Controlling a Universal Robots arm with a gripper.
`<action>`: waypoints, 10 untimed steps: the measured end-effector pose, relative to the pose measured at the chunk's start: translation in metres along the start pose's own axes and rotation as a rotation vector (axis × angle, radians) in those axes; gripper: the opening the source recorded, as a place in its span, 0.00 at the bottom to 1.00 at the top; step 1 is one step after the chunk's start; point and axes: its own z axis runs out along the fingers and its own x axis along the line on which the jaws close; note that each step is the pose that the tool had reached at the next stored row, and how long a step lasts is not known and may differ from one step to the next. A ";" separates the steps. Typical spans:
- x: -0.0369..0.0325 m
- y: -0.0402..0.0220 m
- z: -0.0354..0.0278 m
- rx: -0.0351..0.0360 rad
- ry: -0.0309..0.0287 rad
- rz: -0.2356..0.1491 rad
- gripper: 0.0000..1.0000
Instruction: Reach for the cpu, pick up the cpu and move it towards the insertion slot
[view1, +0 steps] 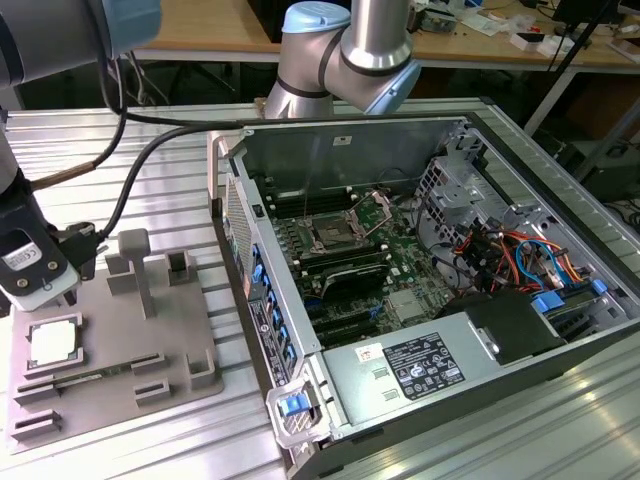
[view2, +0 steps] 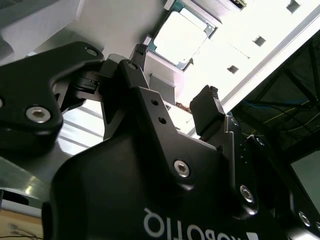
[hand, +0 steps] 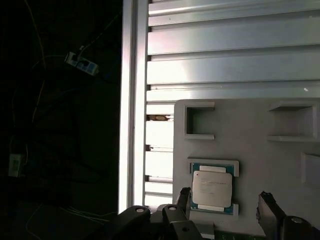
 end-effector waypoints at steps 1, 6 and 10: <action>0.0000 -0.0001 0.0015 0.0000 -0.0001 0.000 0.63; 0.0000 -0.0004 0.0085 0.0000 0.0008 0.000 0.63; 0.0000 -0.0007 0.0119 0.0001 0.0011 0.000 0.63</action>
